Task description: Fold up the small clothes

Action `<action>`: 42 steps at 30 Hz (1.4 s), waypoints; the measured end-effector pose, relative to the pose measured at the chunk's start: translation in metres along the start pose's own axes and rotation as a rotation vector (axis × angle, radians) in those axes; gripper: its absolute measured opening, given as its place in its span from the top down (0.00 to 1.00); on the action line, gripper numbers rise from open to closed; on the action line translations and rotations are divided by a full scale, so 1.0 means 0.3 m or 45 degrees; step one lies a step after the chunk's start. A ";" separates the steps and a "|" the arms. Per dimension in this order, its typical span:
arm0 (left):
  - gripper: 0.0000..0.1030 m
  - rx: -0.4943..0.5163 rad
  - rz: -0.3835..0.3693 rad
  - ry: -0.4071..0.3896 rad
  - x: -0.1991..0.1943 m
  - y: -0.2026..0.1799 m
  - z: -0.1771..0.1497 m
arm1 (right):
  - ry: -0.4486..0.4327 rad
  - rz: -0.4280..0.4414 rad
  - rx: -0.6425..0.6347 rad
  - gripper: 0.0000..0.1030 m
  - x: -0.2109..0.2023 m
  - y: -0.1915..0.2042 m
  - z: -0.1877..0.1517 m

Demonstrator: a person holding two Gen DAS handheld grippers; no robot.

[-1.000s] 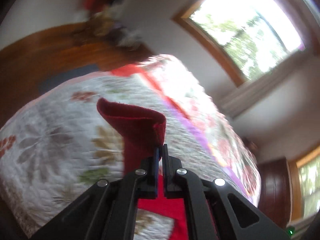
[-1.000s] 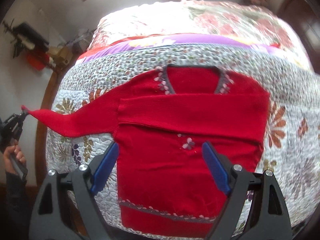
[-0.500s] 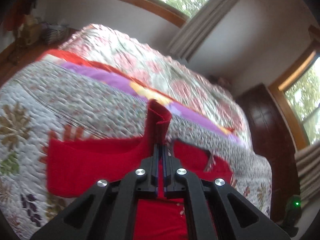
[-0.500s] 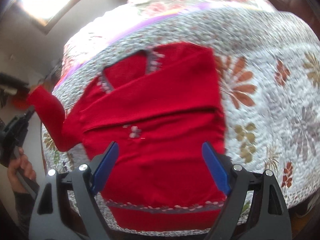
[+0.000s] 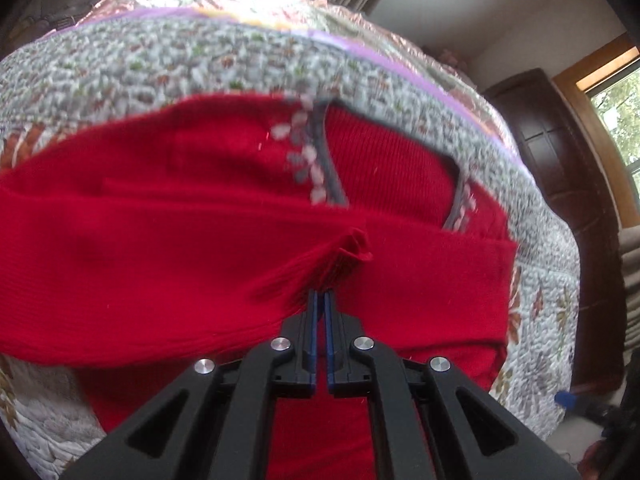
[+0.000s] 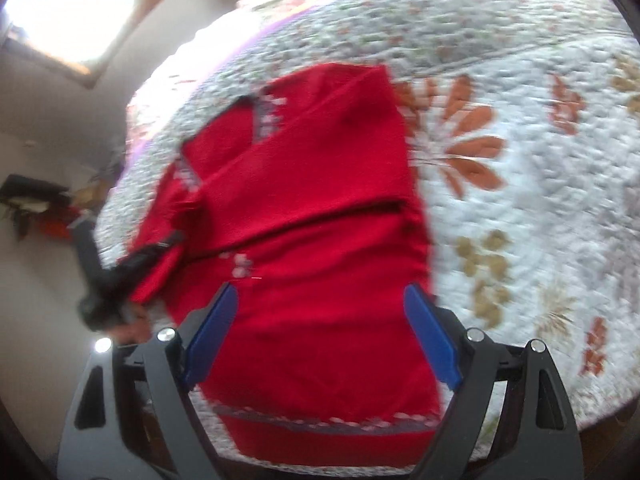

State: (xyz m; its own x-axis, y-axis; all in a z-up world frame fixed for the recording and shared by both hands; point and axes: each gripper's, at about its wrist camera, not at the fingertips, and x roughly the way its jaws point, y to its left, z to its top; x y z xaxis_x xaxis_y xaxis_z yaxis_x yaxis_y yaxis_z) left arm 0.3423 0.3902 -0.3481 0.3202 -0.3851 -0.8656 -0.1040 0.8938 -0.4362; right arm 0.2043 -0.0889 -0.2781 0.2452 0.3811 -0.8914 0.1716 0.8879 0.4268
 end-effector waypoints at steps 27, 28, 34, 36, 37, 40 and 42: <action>0.46 -0.447 0.058 0.136 -0.415 0.393 -0.578 | 0.332 0.314 -0.346 0.71 0.696 0.483 0.230; 0.46 -0.456 0.056 0.132 -0.418 0.399 -0.578 | 0.342 0.317 -0.331 0.76 0.698 0.481 0.233; 0.46 -0.463 0.064 0.107 -0.441 0.402 -0.566 | 0.355 0.333 -0.305 0.96 0.660 0.518 0.247; 0.46 -0.472 0.065 0.099 -0.455 0.407 -0.567 | 0.337 0.340 -0.330 0.96 0.609 0.547 0.254; 0.46 -0.482 0.062 0.097 -0.456 0.407 -0.566 | 0.322 0.346 -0.341 0.96 0.579 0.561 0.261; 0.46 -0.497 0.062 0.087 -0.467 0.403 -0.563 | 0.260 0.362 -0.373 0.96 0.463 0.588 0.289; 0.46 -0.487 0.061 0.079 -0.480 0.394 -0.562 | 0.207 0.365 -0.396 0.96 0.376 0.594 0.315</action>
State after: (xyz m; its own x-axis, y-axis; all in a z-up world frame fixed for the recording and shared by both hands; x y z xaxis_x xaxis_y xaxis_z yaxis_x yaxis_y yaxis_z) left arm 0.1250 0.5124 -0.3166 0.2502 -0.3686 -0.8953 -0.4647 0.7655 -0.4451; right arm 0.3526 0.0880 -0.2882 0.0837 0.6366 -0.7667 -0.1820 0.7662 0.6163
